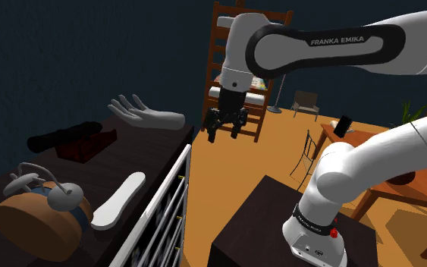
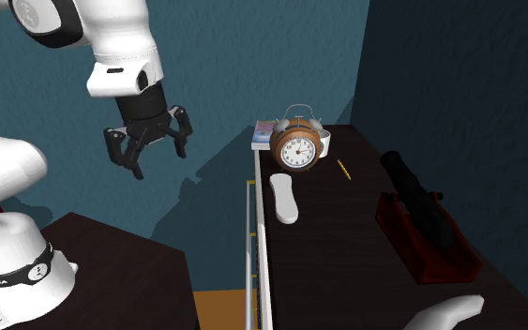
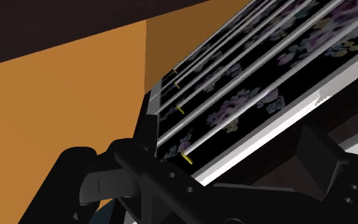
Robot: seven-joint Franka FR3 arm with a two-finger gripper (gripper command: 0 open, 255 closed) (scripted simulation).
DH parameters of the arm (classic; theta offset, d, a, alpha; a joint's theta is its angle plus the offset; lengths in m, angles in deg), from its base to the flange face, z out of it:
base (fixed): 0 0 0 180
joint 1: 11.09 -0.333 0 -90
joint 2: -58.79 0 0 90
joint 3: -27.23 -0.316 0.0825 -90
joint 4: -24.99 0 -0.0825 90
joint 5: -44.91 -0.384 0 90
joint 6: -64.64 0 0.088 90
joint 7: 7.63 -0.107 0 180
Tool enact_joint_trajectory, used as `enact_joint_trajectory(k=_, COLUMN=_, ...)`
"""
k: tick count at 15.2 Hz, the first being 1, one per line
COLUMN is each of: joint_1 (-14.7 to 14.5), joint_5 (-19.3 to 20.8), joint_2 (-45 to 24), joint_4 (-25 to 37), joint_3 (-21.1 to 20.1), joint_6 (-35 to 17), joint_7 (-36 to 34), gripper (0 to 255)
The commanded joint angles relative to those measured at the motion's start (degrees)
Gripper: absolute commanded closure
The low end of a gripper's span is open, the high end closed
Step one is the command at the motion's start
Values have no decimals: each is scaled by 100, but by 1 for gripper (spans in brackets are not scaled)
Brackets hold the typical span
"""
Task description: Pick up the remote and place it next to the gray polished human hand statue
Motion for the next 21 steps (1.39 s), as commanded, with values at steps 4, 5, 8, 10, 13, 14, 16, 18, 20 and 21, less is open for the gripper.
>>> enact_joint_trajectory(k=4, joint_1=140, joint_5=-235, joint_2=-703, joint_4=250, joint_3=-867, joint_6=-616, joint_7=-1347, gripper=0)
enact_joint_trajectory(k=5, joint_1=190, joint_5=-238, joint_2=-885, joint_4=339, joint_3=-1041, joint_6=-738, joint_7=-1619, gripper=0)
enact_joint_trajectory(k=8, joint_1=387, joint_5=-146, joint_2=-1494, joint_4=665, joint_3=-1572, joint_6=-1095, joint_7=-2468, gripper=0)
enact_joint_trajectory(k=10, joint_1=547, joint_5=24, joint_2=-1955, joint_4=926, joint_3=-1927, joint_6=-1319, joint_7=-3075, gripper=0)
enact_joint_trajectory(k=13, joint_1=805, joint_5=488, joint_2=-2748, joint_4=1382, joint_3=-2447, joint_6=-1615, joint_7=-4081, gripper=0)
enact_joint_trajectory(k=14, joint_1=876, joint_5=710, joint_2=-3045, joint_4=1552, joint_3=-2602, joint_6=-1696, joint_7=-4449, gripper=0)
enact_joint_trajectory(k=16, joint_1=966, joint_5=1256, joint_2=-3691, joint_4=1921, joint_3=-2860, joint_6=-1816, joint_7=-5234, gripper=0)
enact_joint_trajectory(k=18, joint_1=918, joint_5=1893, joint_2=-4382, joint_4=2335, joint_3=-2980, joint_6=-1857, joint_7=-6046, gripper=0)
enact_joint_trajectory(k=20, joint_1=696, joint_5=2499, joint_2=-5055, joint_4=2796, joint_3=-2918, joint_6=-1816, joint_7=-6796, gripper=0)
enact_joint_trajectory(k=21, joint_1=540, joint_5=2760, joint_2=-5368, joint_4=3042, joint_3=-2834, joint_6=-1773, joint_7=-7125, gripper=0)
